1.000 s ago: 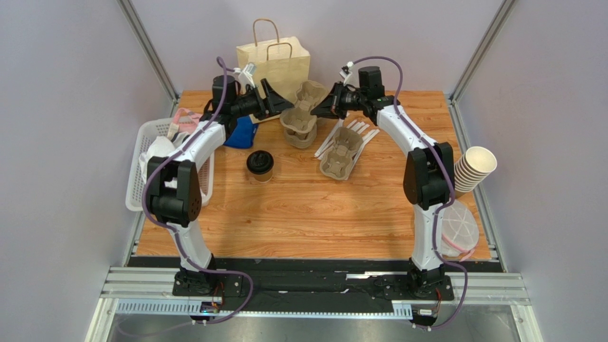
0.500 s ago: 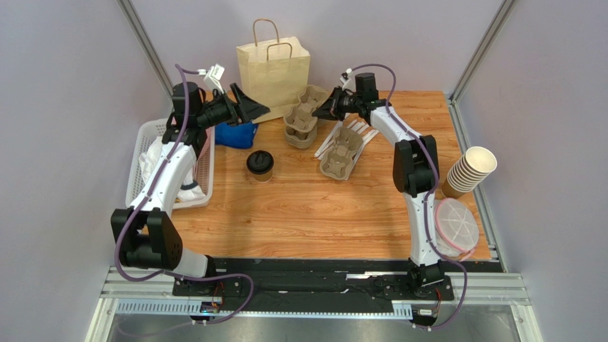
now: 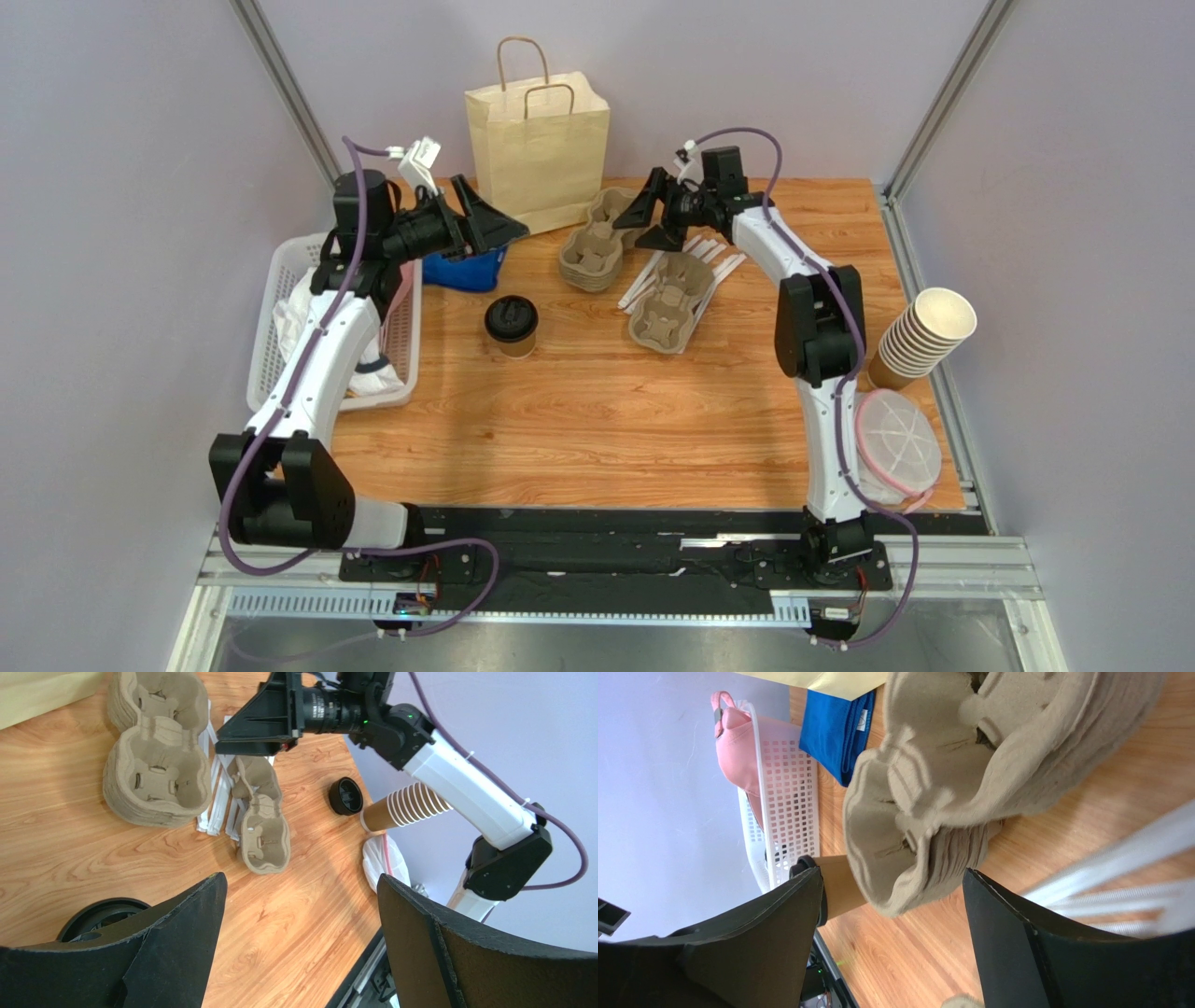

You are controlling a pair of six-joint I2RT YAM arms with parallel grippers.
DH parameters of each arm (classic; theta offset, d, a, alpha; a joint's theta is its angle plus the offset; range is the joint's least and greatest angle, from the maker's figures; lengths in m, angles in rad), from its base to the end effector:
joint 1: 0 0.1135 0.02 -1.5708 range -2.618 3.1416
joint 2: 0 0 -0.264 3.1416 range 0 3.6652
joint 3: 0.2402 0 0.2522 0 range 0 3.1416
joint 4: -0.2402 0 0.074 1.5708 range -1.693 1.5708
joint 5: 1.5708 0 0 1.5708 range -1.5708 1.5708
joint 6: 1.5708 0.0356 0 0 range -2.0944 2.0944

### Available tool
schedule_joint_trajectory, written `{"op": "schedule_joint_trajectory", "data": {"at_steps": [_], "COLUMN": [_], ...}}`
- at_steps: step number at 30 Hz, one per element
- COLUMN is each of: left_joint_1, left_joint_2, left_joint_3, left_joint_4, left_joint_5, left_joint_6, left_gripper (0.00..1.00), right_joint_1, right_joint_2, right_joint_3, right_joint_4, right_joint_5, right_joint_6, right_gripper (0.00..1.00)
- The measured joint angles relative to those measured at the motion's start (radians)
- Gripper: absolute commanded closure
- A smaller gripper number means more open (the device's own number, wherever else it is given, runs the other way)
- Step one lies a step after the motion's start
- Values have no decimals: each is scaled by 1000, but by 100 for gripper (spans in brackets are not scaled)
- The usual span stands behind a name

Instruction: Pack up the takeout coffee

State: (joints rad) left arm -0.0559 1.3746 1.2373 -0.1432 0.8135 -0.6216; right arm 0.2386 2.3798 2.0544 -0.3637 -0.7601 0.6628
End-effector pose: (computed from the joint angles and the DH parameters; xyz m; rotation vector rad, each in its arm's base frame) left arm 0.3121 -0.0434 0.3711 0.0594 1.9364 -1.2096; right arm 0.5183 0.1513 0.2108 0.0613 2.3748 1.3192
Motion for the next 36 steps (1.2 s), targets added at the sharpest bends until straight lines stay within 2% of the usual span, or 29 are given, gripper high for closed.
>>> {"op": "schedule_joint_trajectory", "data": {"at_steps": [7, 12, 15, 21, 36], "left_joint_1": [0, 18, 34, 44, 71], "left_joint_2": [-95, -203, -243, -293, -301], "left_joint_3": [-19, -37, -39, -60, -80], "left_joint_4": [-25, -55, -74, -113, -129], "left_joint_5": [-9, -19, -25, -37, -37], "left_joint_6": [35, 72, 90, 114, 106], "left_gripper": [14, 13, 13, 13, 13], "right_joint_1": [-41, -57, -55, -50, -50], "right_joint_2": [-251, -527, -607, -577, -358], "right_joint_3": [-80, -284, -377, -515, -483], "right_joint_4": [-168, -237, -270, -336, -370], "right_joint_5": [43, 135, 198, 259, 272], "right_joint_6": [-153, -270, -317, -359, -388], "right_gripper": [33, 34, 34, 33, 37]}}
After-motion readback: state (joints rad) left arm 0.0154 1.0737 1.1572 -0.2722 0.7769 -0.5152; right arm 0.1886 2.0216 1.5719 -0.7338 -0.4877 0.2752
